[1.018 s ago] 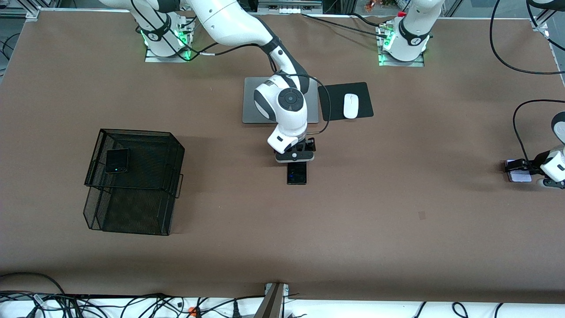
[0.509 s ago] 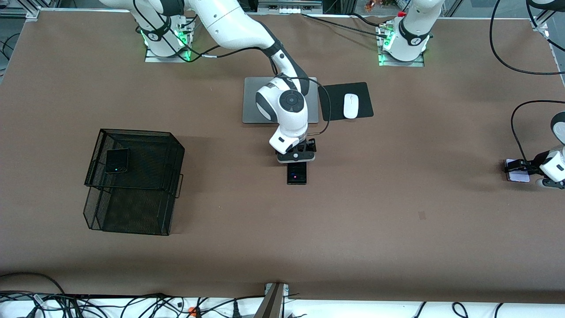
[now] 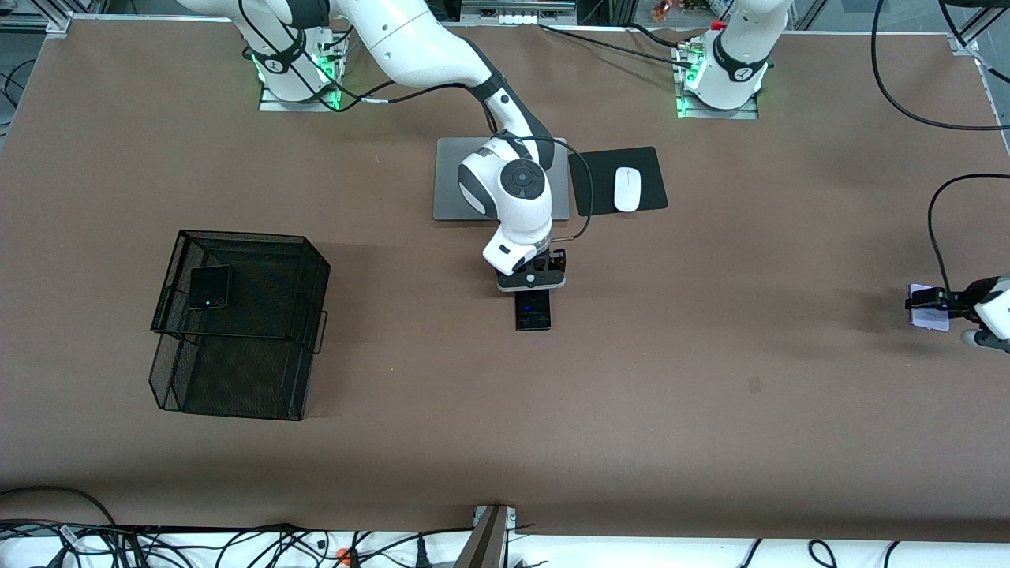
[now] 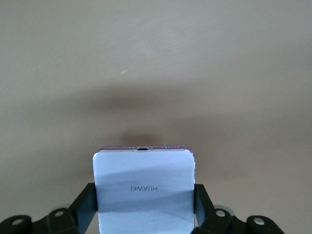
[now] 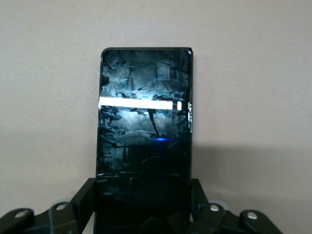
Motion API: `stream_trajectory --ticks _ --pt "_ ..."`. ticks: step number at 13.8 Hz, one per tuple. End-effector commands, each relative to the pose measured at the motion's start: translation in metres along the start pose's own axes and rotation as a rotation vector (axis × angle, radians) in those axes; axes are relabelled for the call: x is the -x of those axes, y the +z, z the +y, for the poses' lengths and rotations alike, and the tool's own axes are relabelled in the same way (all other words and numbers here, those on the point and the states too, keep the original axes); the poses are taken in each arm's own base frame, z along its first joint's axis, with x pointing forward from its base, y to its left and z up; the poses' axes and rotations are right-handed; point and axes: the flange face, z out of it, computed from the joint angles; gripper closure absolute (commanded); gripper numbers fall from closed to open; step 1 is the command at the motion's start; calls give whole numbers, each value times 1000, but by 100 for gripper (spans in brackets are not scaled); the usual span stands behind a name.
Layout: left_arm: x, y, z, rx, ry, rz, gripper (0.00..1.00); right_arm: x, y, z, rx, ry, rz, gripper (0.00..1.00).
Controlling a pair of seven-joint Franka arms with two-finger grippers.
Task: Place phones with both arms
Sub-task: 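Put the smartphone in the basket while the left gripper sets Huawei mid-table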
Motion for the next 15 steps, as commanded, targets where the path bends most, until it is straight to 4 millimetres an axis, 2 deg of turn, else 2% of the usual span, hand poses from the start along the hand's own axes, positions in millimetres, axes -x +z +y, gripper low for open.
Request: stream_trajectory --ticks 1,4,5,7,8,9,10,11,12,13,15 --pt "-30 -61 62 -25 41 -52 57 -29 -77 16 19 27 -28 100" --pt "-60 -90 161 -34 35 -117 57 -50 -144 47 53 45 -69 100" --pt "-72 -98 200 -17 66 -106 57 -57 -163 64 80 41 -94 100" --pt "-92 -104 279 93 100 -75 57 -72 -203 115 141 29 -168 100" --pt "-99 -98 313 151 97 -81 61 -78 -219 147 152 24 -195 100" --pt "-105 -92 352 194 112 -90 71 -82 -235 185 147 22 -214 100" --pt "-112 -80 400 208 162 -112 75 -79 -243 228 133 25 -243 100" --pt "-121 -66 452 193 208 -106 76 -77 -249 271 110 26 -257 100" --pt "-129 -59 508 174 219 -50 76 -74 -254 314 97 21 -266 100" --pt "-137 -42 549 174 183 -1 77 -69 -255 352 91 5 -261 100" --pt "-150 -5 612 196 116 101 78 -55 -243 414 84 -5 -247 100"
